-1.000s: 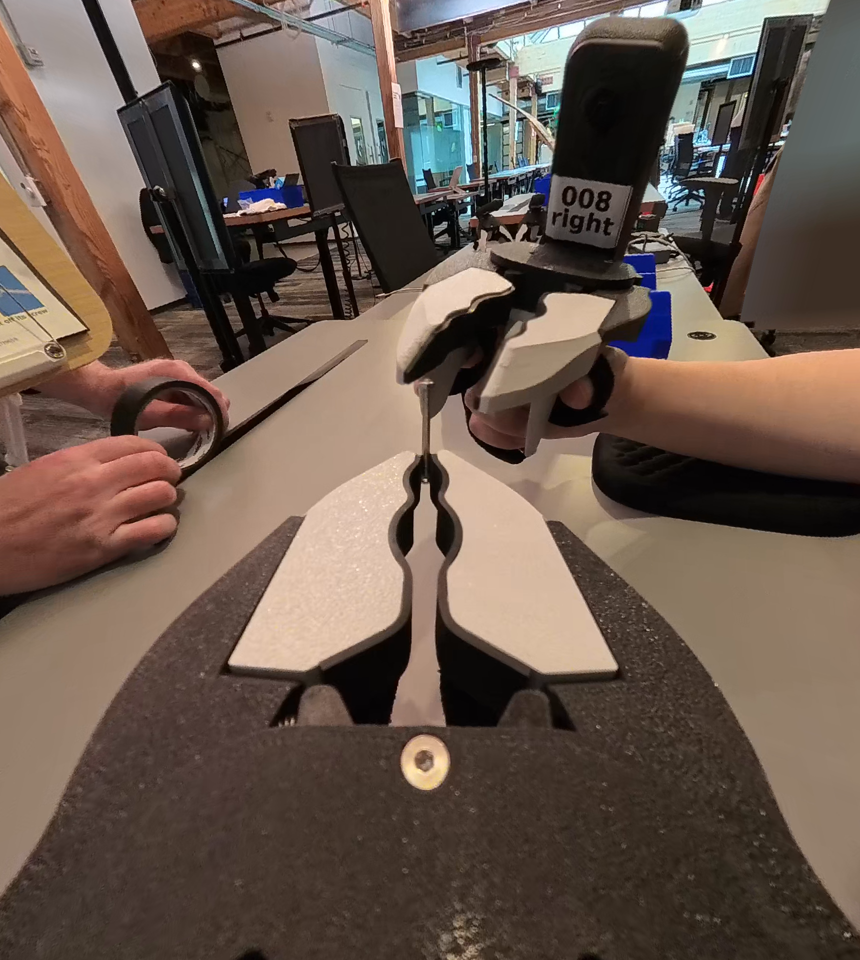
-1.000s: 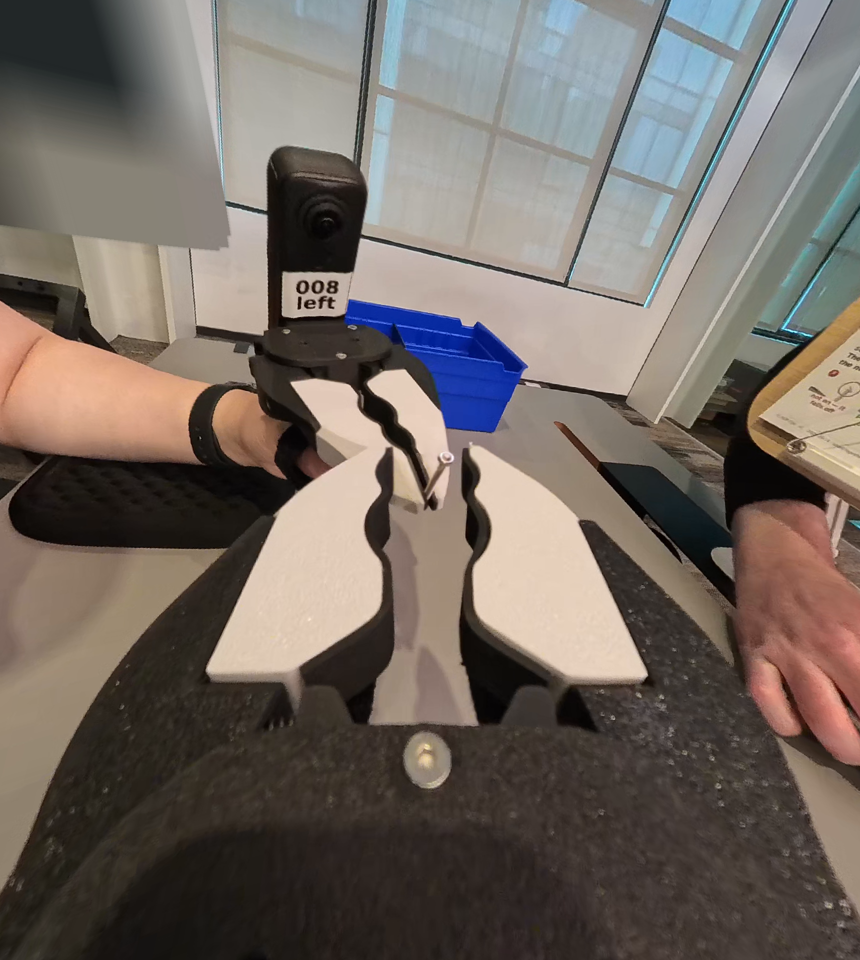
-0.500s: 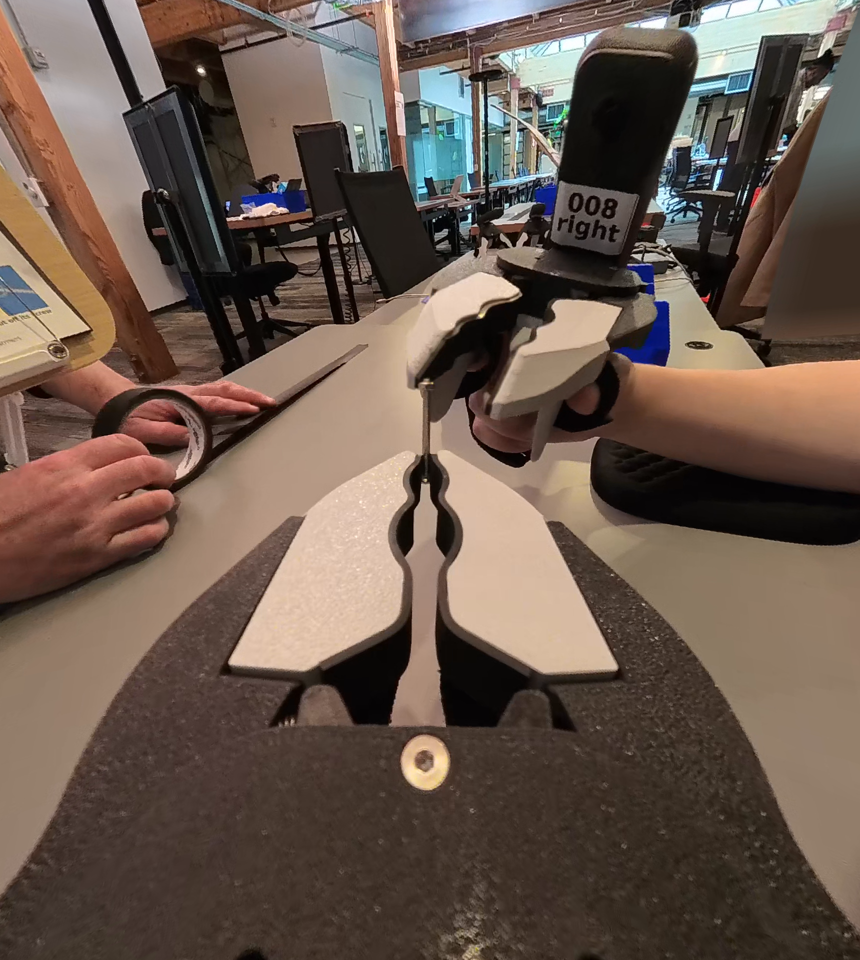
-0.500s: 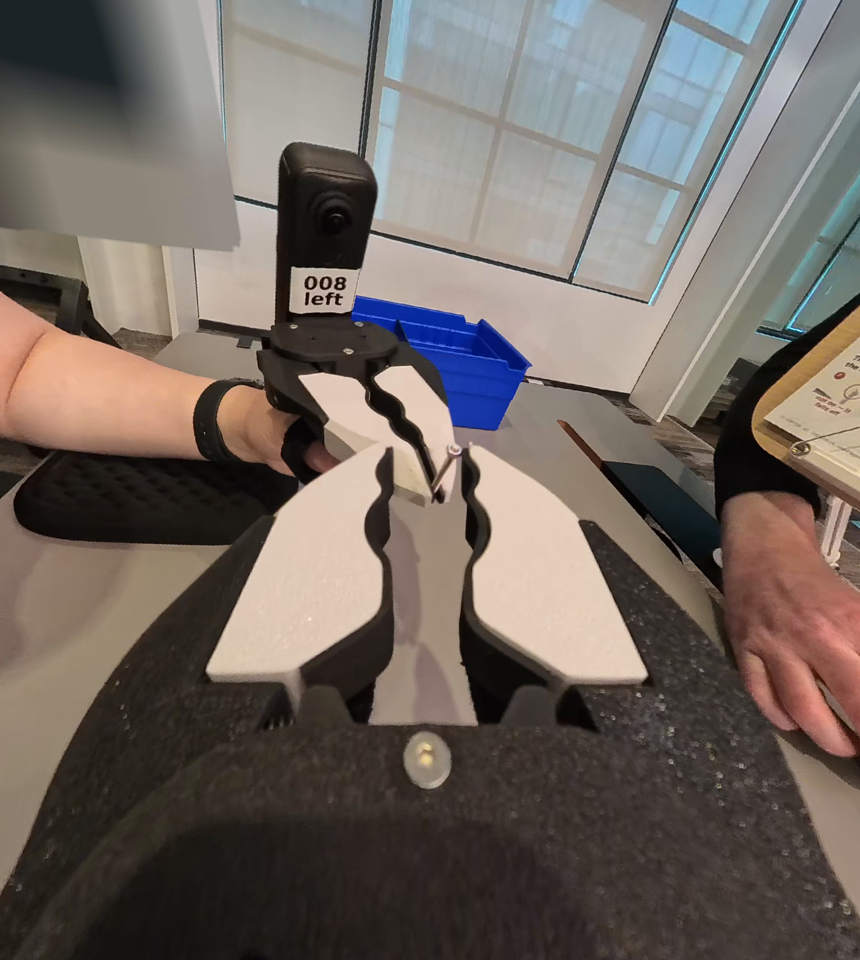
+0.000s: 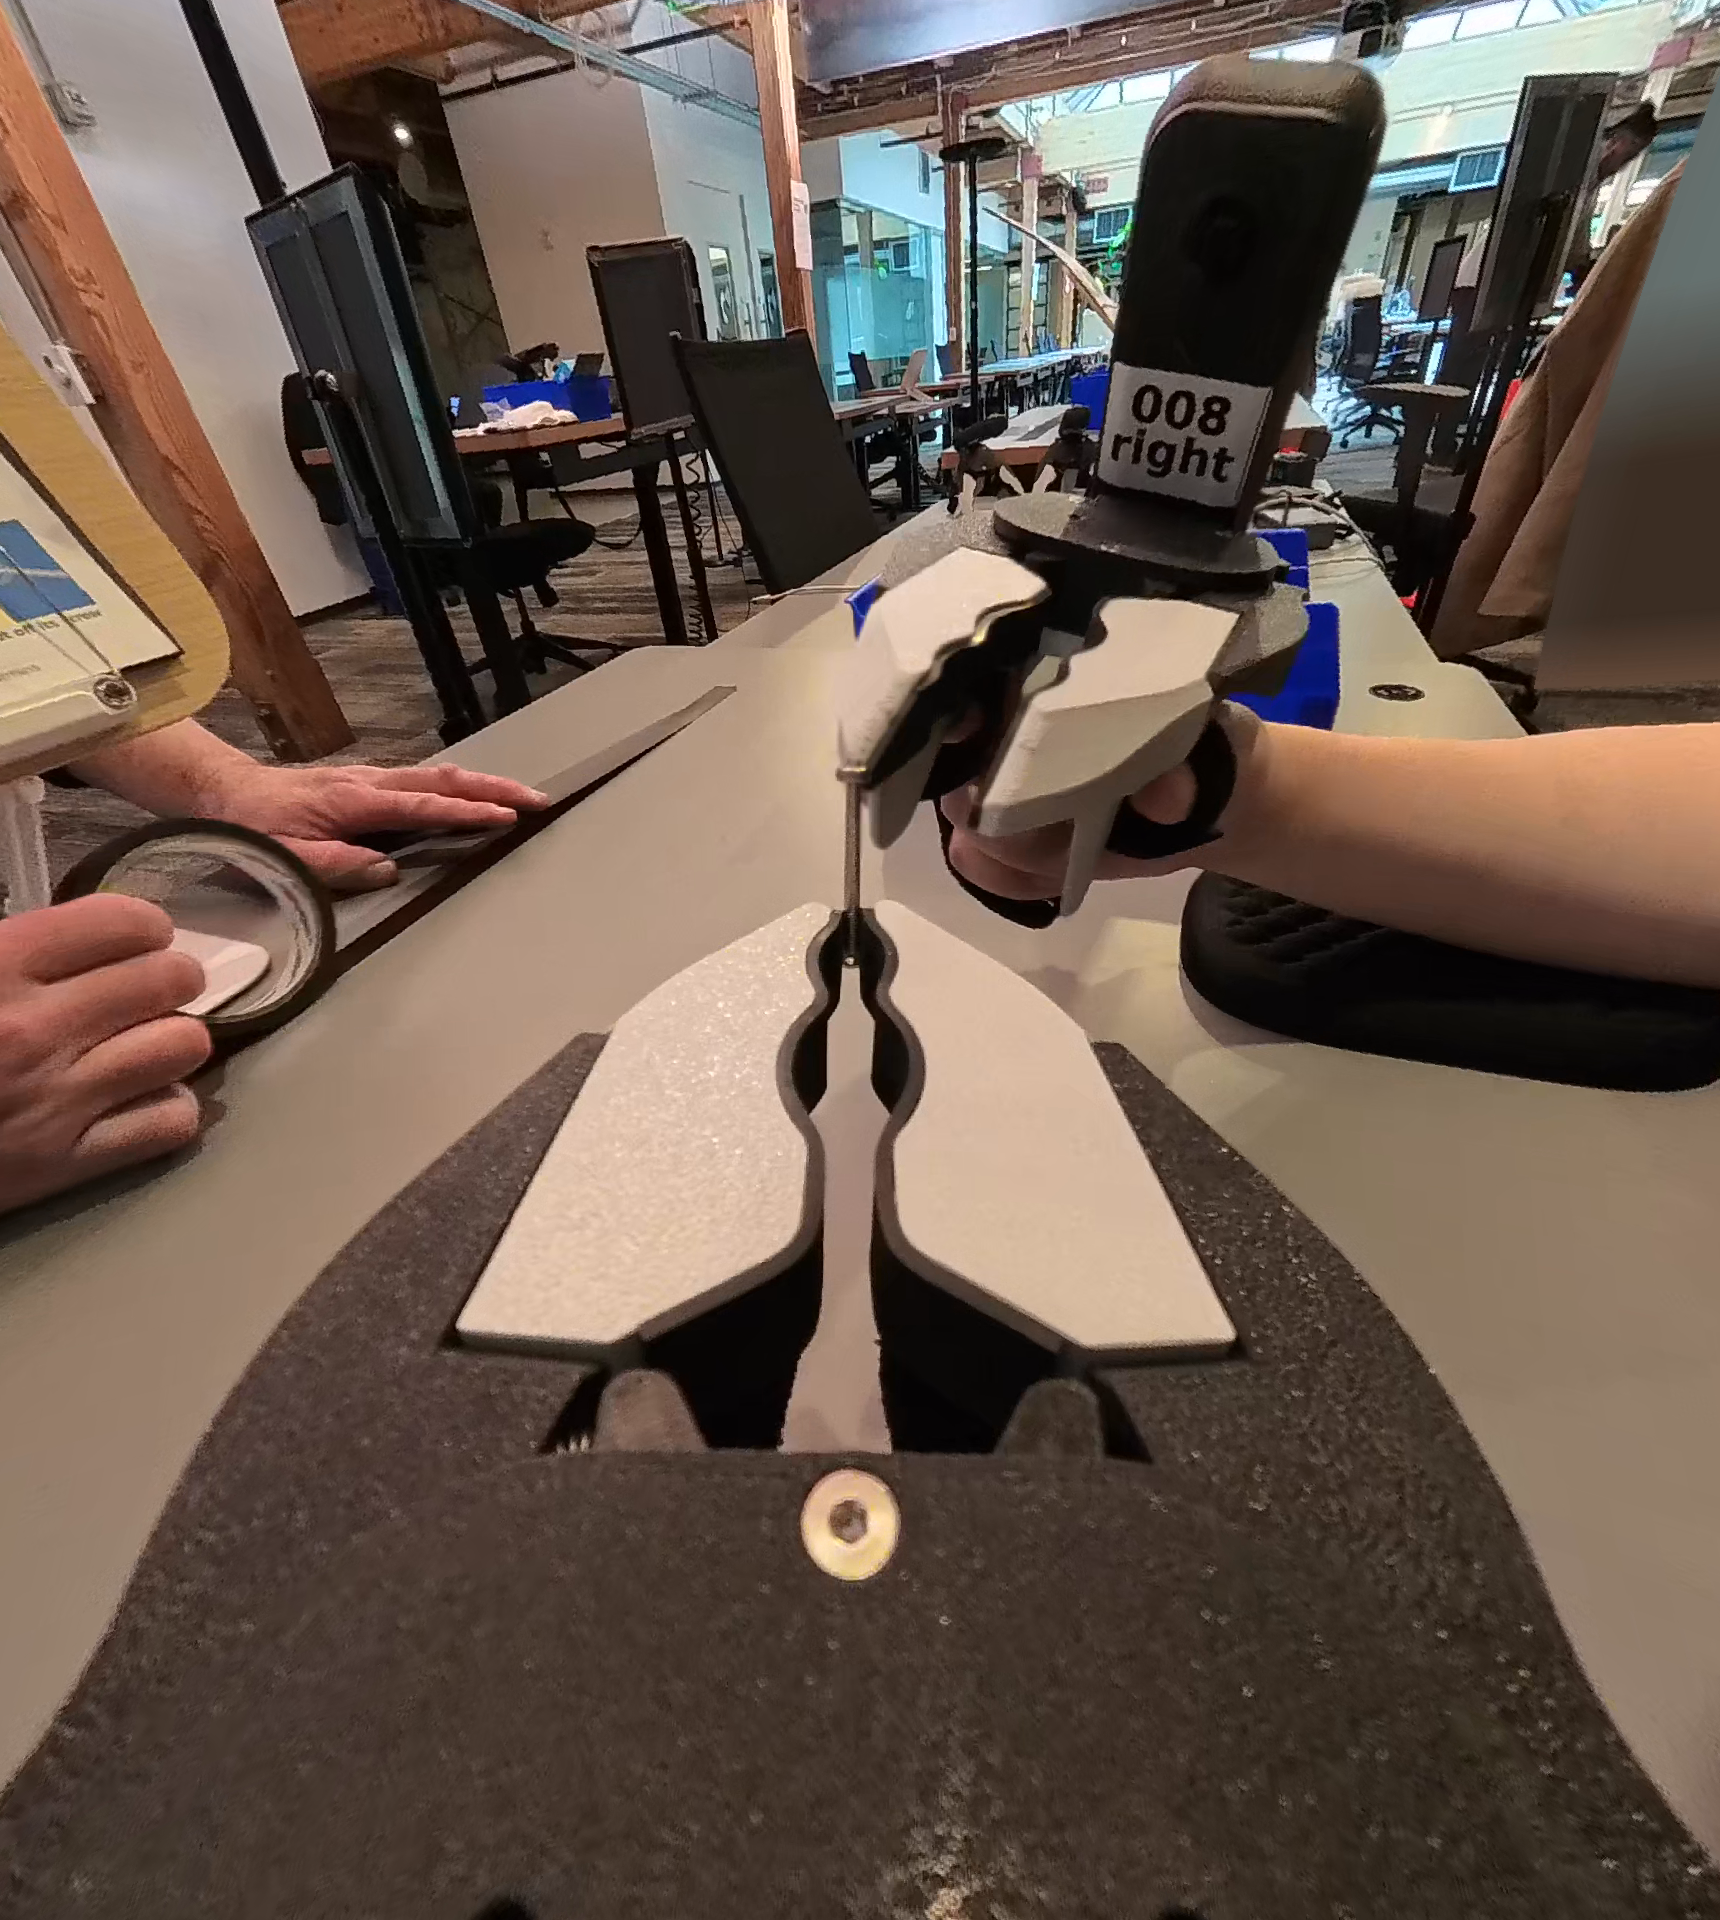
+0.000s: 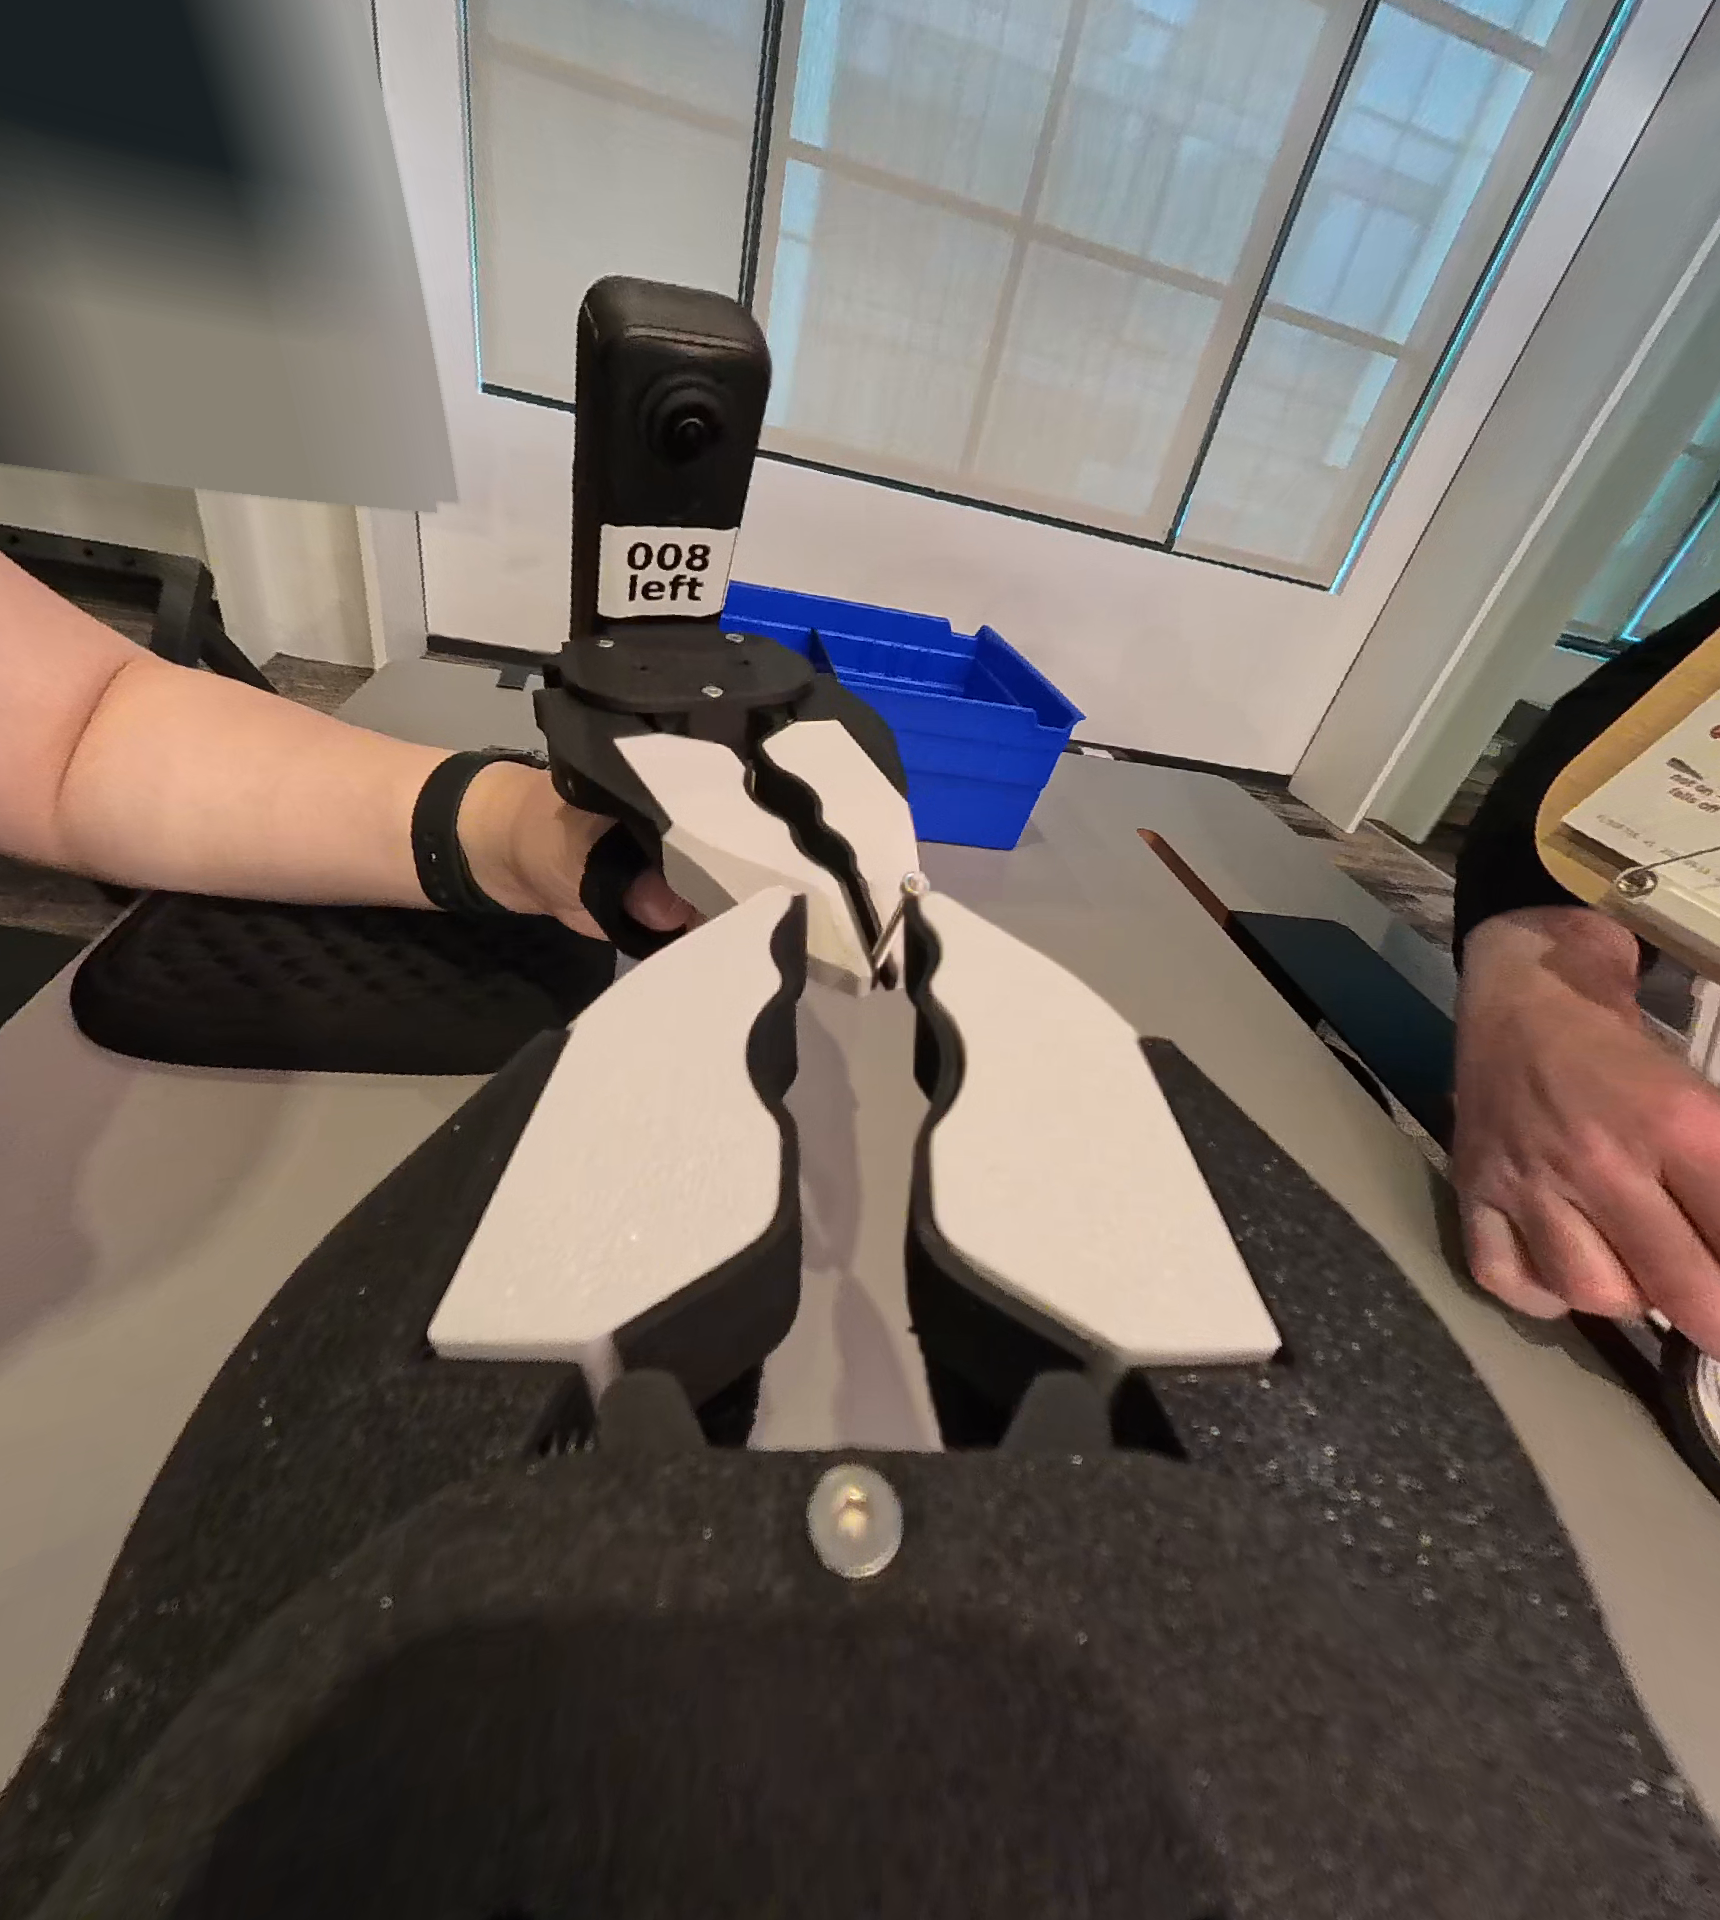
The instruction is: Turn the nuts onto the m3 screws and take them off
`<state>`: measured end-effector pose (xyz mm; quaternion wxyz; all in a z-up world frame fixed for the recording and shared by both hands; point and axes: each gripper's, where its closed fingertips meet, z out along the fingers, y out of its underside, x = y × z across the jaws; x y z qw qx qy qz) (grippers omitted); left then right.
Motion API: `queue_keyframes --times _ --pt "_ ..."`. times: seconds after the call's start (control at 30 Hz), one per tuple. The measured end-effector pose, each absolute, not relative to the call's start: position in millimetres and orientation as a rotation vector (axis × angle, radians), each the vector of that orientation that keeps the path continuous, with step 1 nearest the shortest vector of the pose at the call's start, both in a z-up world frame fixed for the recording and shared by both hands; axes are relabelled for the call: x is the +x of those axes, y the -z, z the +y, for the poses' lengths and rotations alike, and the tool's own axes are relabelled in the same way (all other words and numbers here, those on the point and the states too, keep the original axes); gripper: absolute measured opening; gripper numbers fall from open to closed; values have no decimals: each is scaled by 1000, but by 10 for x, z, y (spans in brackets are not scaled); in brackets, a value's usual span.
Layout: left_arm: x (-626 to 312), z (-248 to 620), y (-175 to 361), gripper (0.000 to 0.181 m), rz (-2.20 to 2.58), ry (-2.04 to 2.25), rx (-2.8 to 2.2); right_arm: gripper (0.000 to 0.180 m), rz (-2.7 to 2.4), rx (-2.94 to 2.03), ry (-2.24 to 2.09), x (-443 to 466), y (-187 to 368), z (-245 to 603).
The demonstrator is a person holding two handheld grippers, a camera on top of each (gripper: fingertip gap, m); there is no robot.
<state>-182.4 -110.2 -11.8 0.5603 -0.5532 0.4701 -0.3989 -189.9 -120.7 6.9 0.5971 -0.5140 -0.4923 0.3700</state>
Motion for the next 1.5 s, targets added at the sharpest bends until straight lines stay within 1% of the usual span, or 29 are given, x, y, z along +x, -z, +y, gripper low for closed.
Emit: queue_keyframes --times 0.17,0.3,0.43,0.6,0.7,0.77,0.83,1.03,1.17,1.23,1.27,1.4,1.5 --pt "-1809 -1116 132 2 1119 940 -1305 28 -1106 -1193 -847 -1917 -95 -1176" --pt "-1811 -1113 134 2 1121 933 -1306 26 -1142 -1200 -831 -1942 -43 -1194" --pt "-1830 -1095 120 2 1107 939 -1308 18 -1138 -1201 -851 -1904 -48 -1189" --pt "-1807 -1120 136 2 1123 936 -1306 27 -1113 -1193 -836 -1931 -73 -1176" --pt "-1806 -1124 139 2 1126 935 -1307 26 -1144 -1194 -820 -1958 -34 -1200" --pt "-1817 -1113 127 2 1117 940 -1307 23 -1146 -1190 -808 -1938 -34 -1191" --pt "-1828 -1102 113 2 1108 941 -1308 16 -1152 -1193 -837 -1919 -31 -1204" --pt "-1808 -1129 135 2 1123 939 -1307 27 -1114 -1187 -835 -1939 -77 -1188" --pt "-1817 -1124 137 2 1121 940 -1309 24 -1140 -1195 -830 -1932 -47 -1200" --pt "-1820 -1121 127 2 1115 945 -1308 14 -1143 -1195 -848 -1896 -49 -1200" --pt "-1820 -1122 124 2 1114 947 -1308 15 -1128 -1195 -858 -1884 -63 -1190" --pt "-1811 -1134 144 2 1123 946 -1312 26 -1090 -1185 -867 -1910 -112 -1184" --pt "-1805 -1142 149 2 1128 944 -1311 27 -1127 -1188 -847 -1965 -71 -1216"
